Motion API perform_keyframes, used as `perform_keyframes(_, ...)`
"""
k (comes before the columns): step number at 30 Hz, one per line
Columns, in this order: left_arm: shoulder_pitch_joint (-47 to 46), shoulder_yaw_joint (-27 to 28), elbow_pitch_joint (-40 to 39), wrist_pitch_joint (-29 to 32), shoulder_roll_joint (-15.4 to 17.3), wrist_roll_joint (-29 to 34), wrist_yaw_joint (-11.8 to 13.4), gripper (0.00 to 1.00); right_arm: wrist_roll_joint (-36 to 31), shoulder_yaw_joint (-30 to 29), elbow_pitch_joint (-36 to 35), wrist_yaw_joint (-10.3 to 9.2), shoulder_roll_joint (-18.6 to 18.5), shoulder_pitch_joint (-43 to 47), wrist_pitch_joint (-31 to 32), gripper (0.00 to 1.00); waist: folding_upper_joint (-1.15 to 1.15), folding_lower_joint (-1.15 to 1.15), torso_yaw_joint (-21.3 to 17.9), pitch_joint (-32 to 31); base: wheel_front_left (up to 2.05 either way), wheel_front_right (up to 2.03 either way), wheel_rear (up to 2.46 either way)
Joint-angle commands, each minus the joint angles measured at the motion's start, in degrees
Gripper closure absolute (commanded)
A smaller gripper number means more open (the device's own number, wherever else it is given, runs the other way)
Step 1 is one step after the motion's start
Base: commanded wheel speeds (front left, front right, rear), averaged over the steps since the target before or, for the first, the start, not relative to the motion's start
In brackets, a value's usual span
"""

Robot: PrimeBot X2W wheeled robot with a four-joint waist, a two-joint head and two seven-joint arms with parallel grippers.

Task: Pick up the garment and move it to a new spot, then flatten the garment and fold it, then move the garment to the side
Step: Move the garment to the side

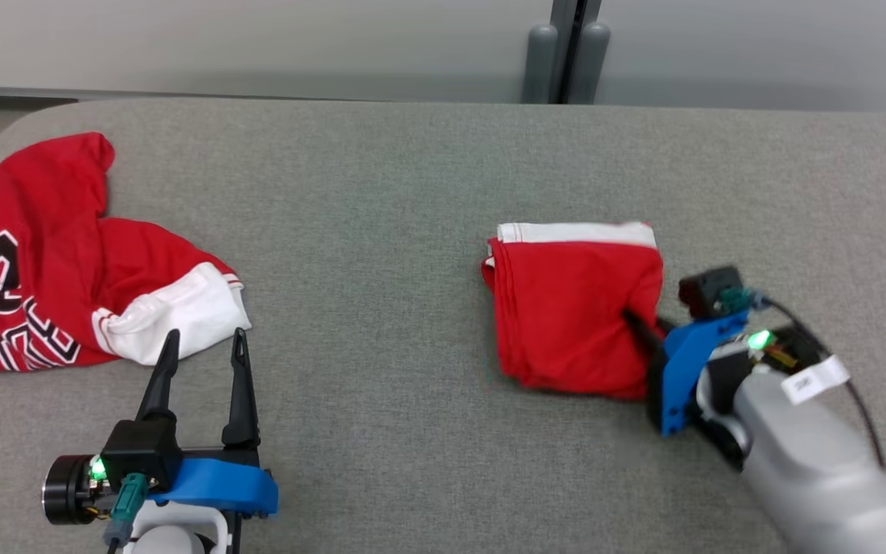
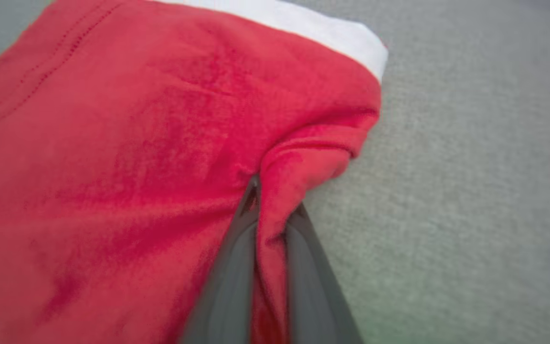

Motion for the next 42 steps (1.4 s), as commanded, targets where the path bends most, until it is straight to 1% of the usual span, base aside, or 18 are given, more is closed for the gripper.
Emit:
perform_keyframes(1, -1.0, -0.1, -0.6, -0.2, -0.1, 0.0, 0.1, 0.00, -1.2, 1.0, -0.3, -0.09, -2.2, -2.8, -0.6, 1.00, 0.00, 0.00, -0.3, 0.4, 0.00, 0.00, 0.00)
perform_keyframes(4, -1.6, -0.1, -1.8, -0.2, 0.0, 0.6, -0.1, 0.00, -2.6, 4.6, -0.6, -0.05, -5.1, -6.7, -0.8, 1.00, 0.00, 0.00, -1.3, 1.8, 0.00, 0.00, 0.00)
perform_keyframes(5, -1.8, -0.2, -2.3, -0.2, 0.0, 0.9, -0.2, 0.00, -2.8, 5.6, -0.5, -0.05, -6.5, -8.1, -0.5, 1.00, 0.00, 0.00, -1.6, 2.3, 0.00, 0.00, 0.00)
perform_keyframes(6, -2.4, -0.3, -3.4, -0.2, 0.1, 1.2, -0.2, 0.00, -3.0, 7.5, -0.5, -0.05, -8.9, -11.0, -0.1, 1.00, 0.00, 0.00, -2.5, 3.7, 0.00, 0.00, 0.00)
perform_keyframes(9, -3.5, -0.5, -5.2, -0.2, 0.4, 1.9, -0.4, 0.00, -1.9, 10.1, -0.5, -0.05, -12.3, -14.7, 0.5, 1.00, 0.00, 0.00, -4.2, 6.4, 0.00, 0.00, 0.00)
perform_keyframes(13, -5.0, -0.4, -8.6, -0.2, 1.4, 2.9, 0.0, 0.00, 0.2, 11.6, -0.5, -0.05, -16.8, -19.3, 0.1, 1.00, 0.00, 0.00, -7.1, 10.2, 0.00, 0.00, 0.00)
perform_keyframes(14, -5.0, -0.4, -8.6, -0.2, 1.4, 2.9, 0.0, 0.00, 0.2, 11.6, -0.5, -0.05, -16.8, -19.3, 0.1, 1.00, 0.00, 0.00, -7.1, 10.2, 0.00, 0.00, 0.00)
perform_keyframes(18, -5.7, 0.1, -13.3, -0.2, 3.2, 3.9, 0.7, 0.00, 2.5, 11.9, -0.2, -0.06, -19.8, -23.2, -0.3, 1.00, 0.00, 0.00, -10.7, 14.6, 0.00, 0.00, 0.00)
perform_keyframes(22, -6.4, -0.5, -18.0, -0.2, 4.9, 5.1, 0.5, 0.00, 4.7, 12.0, 1.2, -0.05, -22.7, -26.1, -1.3, 1.00, 0.00, 0.00, -13.3, 18.2, 0.00, 0.00, 0.00)
perform_keyframes(26, -7.3, -1.4, -21.3, -0.2, 6.3, 6.4, 0.5, 0.00, 6.2, 11.8, 3.2, -0.05, -24.2, -28.6, -2.0, 1.00, 0.00, 0.00, -15.4, 20.8, 0.00, 0.00, 0.00)
perform_keyframes(29, -7.9, -2.1, -22.7, -0.2, 7.0, 6.9, 0.6, 0.00, 7.0, 11.6, 4.9, -0.05, -24.4, -30.5, -2.5, 1.00, 0.00, 0.00, -16.3, 22.3, 0.00, 0.00, 0.00)
perform_keyframes(32, -8.7, -2.4, -23.4, -0.2, 7.5, 7.0, 0.7, 0.00, 7.2, 12.0, 6.2, -0.05, -24.8, -32.6, -3.7, 1.00, 0.00, 0.00, -16.7, 23.2, 0.00, 0.00, 0.00)
perform_keyframes(34, -8.7, -2.4, -23.5, -0.2, 8.0, 7.0, 0.8, 0.00, 6.2, 12.9, 7.2, -0.05, -24.8, -33.9, -4.5, 1.00, 0.00, 0.00, -16.6, 23.4, 0.00, 0.00, 0.00)
perform_keyframes(39, -8.1, -2.1, -23.7, -0.2, 8.4, 6.4, 1.5, 0.00, 4.9, 14.5, 10.5, -0.05, -23.6, -36.8, -4.7, 1.00, 0.00, 0.00, -16.0, 23.8, 0.00, 0.00, 0.00)
perform_keyframes(40, -8.0, -2.2, -23.6, -0.2, 8.4, 6.2, 1.6, 0.00, 4.5, 14.7, 11.6, -0.05, -23.5, -37.4, -4.5, 0.72, 0.00, 0.00, -15.8, 23.8, 0.00, 0.00, 0.00)
perform_keyframes(41, -8.1, -2.4, -23.5, -0.2, 8.3, 6.2, 1.7, 0.00, 4.3, 14.7, 12.5, -0.05, -23.4, -37.9, -4.6, 0.11, 0.00, 0.00, -15.5, 23.7, 0.00, 0.00, 0.00)
perform_keyframes(42, -8.1, -2.6, -23.4, -0.2, 8.2, 6.1, 1.9, 0.00, 3.8, 14.7, 13.3, -0.05, -23.3, -38.4, -5.3, 0.00, 0.00, 0.00, -15.2, 23.6, 0.00, 0.00, 0.00)
